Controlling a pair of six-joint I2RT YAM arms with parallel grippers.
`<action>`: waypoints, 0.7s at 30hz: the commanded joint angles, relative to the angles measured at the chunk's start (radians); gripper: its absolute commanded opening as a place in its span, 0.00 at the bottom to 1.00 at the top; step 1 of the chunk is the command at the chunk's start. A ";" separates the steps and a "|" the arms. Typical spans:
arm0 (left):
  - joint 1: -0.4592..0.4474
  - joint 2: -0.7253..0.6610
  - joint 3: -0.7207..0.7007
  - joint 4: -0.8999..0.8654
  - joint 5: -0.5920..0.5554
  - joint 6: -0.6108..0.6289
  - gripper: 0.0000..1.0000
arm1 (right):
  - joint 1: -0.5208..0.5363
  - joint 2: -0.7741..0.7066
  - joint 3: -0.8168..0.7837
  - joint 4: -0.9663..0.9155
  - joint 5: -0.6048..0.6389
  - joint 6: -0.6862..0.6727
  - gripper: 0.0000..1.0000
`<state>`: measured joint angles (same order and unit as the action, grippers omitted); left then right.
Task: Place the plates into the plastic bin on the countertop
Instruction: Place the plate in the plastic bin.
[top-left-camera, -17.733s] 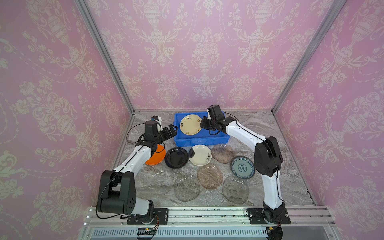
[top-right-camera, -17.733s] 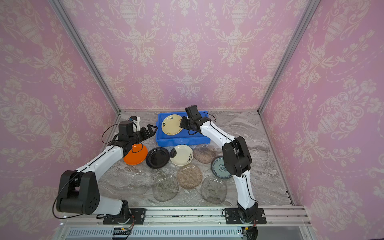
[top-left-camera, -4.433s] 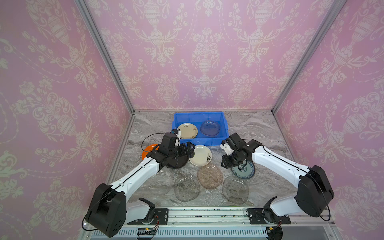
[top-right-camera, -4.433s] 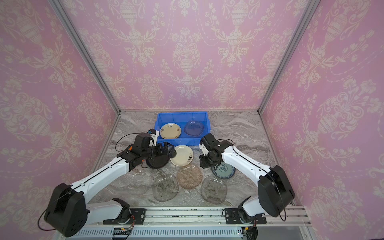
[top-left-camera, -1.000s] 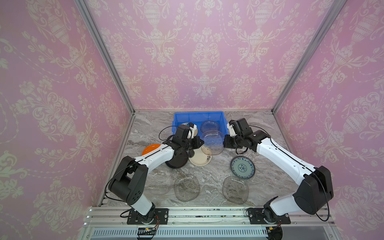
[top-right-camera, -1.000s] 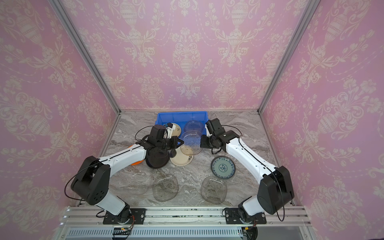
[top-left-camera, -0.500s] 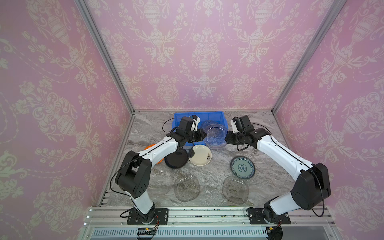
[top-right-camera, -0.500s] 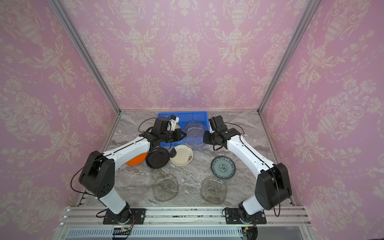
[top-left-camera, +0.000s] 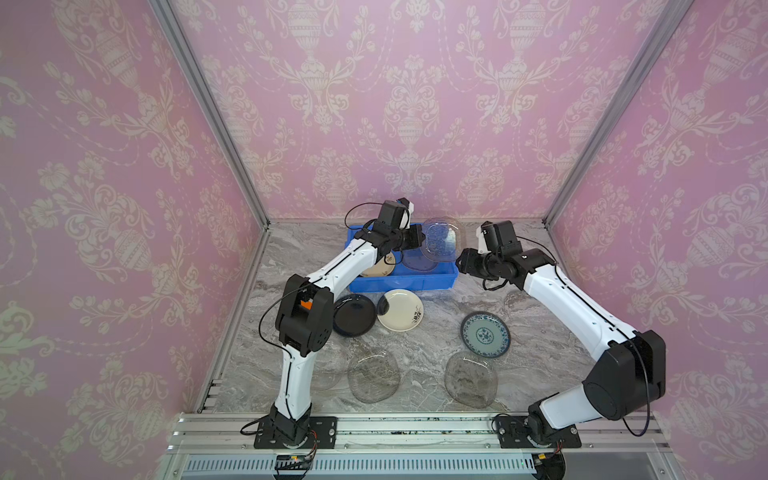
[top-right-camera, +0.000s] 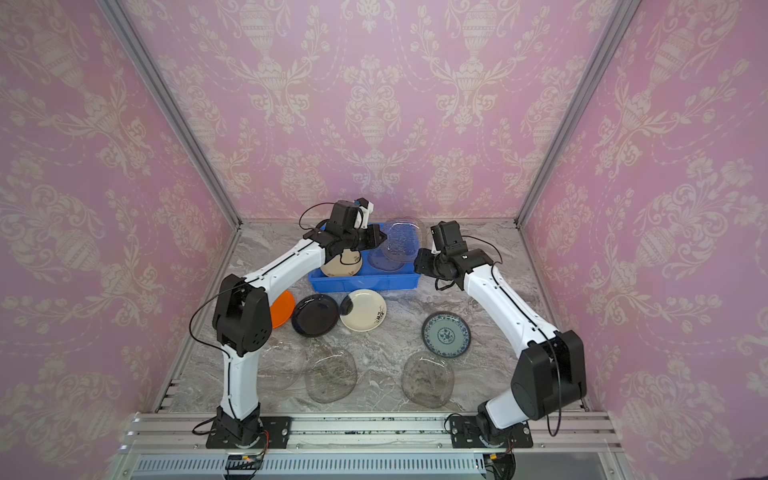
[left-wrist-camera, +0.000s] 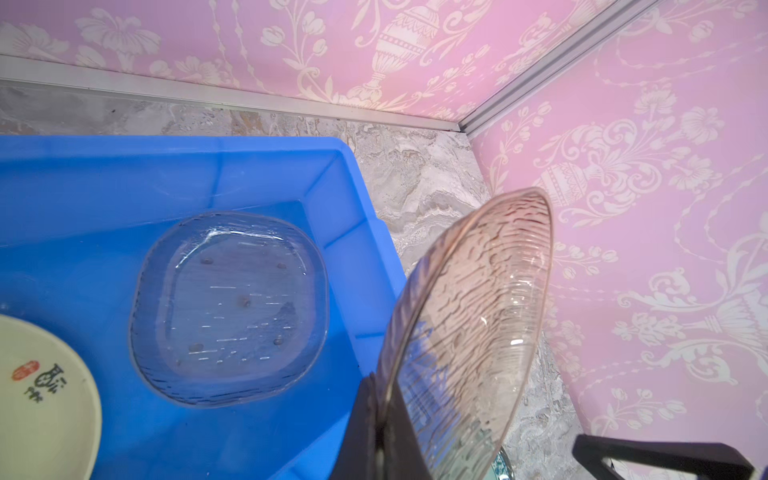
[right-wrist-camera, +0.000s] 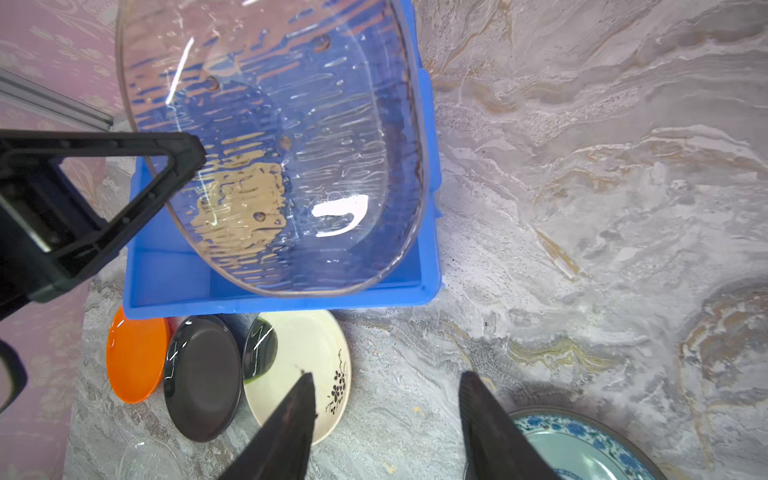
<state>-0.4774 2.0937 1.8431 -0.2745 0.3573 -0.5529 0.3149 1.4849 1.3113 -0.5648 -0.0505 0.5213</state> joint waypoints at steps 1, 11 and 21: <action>0.041 0.038 0.074 -0.134 -0.030 0.067 0.00 | -0.012 -0.064 -0.027 -0.029 0.023 0.006 0.58; 0.083 0.137 0.175 -0.223 -0.007 0.174 0.00 | -0.028 -0.099 -0.085 -0.008 -0.002 0.023 0.57; 0.103 0.317 0.374 -0.336 0.020 0.221 0.00 | -0.028 -0.092 -0.098 -0.005 -0.017 0.033 0.57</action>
<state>-0.3904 2.3722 2.1487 -0.5442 0.3538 -0.3786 0.2893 1.4025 1.2304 -0.5636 -0.0555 0.5369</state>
